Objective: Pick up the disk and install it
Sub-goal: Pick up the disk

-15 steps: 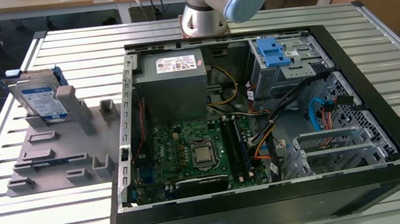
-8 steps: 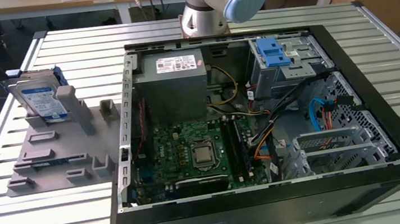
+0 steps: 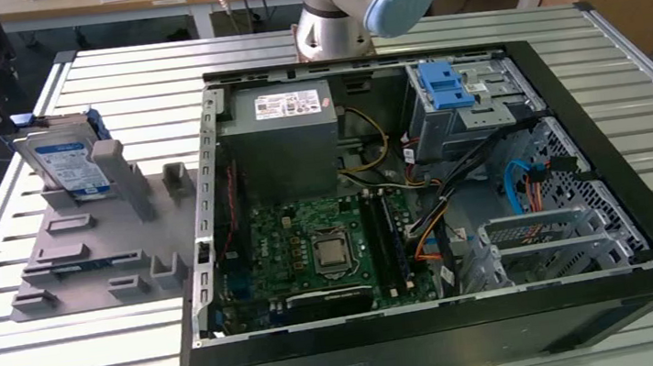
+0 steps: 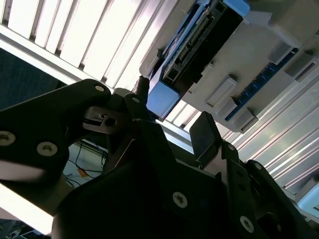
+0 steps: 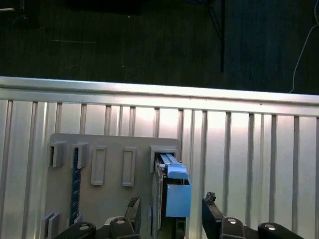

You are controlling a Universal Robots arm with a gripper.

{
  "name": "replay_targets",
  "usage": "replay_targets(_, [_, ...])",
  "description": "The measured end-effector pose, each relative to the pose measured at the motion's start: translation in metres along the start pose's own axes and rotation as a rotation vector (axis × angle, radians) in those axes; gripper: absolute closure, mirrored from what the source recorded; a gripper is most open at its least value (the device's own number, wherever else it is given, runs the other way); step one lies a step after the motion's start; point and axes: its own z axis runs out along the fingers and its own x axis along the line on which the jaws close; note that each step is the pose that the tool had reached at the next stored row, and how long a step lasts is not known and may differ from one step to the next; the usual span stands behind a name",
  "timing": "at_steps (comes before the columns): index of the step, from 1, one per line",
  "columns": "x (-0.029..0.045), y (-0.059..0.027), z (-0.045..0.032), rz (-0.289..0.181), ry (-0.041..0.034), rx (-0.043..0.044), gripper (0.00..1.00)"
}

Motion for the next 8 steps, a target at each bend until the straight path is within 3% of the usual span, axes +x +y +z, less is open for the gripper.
replay_targets(8, [0.0002, 0.0020, 0.0084, 0.008, -0.0005, 0.0021, 0.40])
